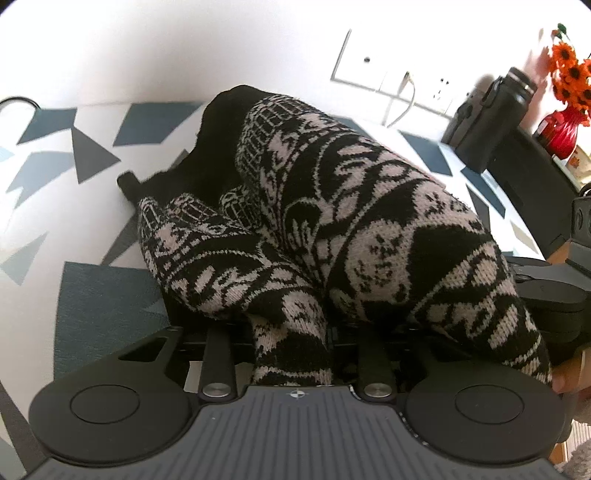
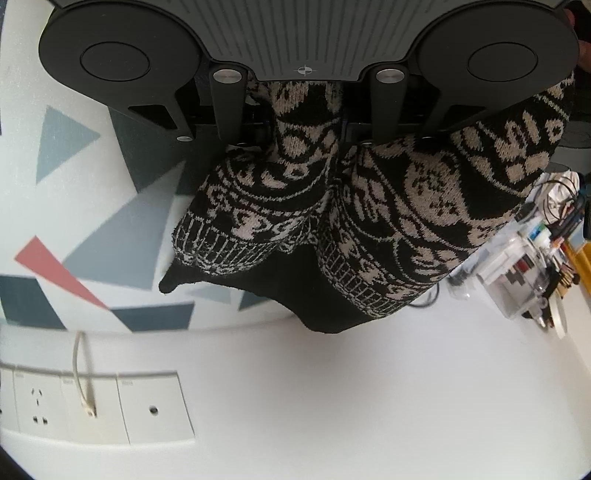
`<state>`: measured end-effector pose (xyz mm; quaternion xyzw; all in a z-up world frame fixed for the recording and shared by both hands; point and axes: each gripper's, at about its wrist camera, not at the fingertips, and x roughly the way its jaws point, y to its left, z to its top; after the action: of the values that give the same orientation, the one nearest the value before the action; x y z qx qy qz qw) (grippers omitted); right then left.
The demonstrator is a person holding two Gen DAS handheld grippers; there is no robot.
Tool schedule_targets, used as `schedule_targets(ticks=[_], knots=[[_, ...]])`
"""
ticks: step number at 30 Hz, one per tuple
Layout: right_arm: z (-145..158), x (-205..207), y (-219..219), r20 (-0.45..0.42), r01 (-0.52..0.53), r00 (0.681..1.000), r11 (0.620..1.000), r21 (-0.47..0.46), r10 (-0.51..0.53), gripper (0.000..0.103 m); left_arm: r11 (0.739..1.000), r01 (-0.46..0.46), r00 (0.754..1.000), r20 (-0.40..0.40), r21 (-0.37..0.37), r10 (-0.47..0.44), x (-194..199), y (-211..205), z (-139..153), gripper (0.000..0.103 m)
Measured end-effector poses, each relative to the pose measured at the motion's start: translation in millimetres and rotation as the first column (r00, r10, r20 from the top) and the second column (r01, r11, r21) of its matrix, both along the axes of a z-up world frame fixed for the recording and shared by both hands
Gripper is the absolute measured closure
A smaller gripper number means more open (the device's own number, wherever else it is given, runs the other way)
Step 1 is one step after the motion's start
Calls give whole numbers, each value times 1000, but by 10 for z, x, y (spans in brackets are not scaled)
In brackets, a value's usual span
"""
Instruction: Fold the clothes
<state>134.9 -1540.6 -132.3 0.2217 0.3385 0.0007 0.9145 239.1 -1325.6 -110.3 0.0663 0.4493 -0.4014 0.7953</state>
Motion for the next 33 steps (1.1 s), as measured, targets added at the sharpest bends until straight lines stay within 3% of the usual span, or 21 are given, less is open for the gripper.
schedule_targets(ticks=[13,16,23,33], knots=[[466,30,431,83,-73,993,995,-70,78,75,998,-61,992,106,-33,65,-105,410,452,76],[589,16,655,96,-93,990,992,-88,102,75,992,-112,985,124,-51,118,-256,777,545,76],[986,-125,1484,135,-203,965,968,-147,223,75,967,-238,954,162,-97,251,-643,1696,761,76],[1421,-433,3190,162,-426,872,879,-212,462,75,897,-411,876,202,-165,439,-1219,3035,1059,76]])
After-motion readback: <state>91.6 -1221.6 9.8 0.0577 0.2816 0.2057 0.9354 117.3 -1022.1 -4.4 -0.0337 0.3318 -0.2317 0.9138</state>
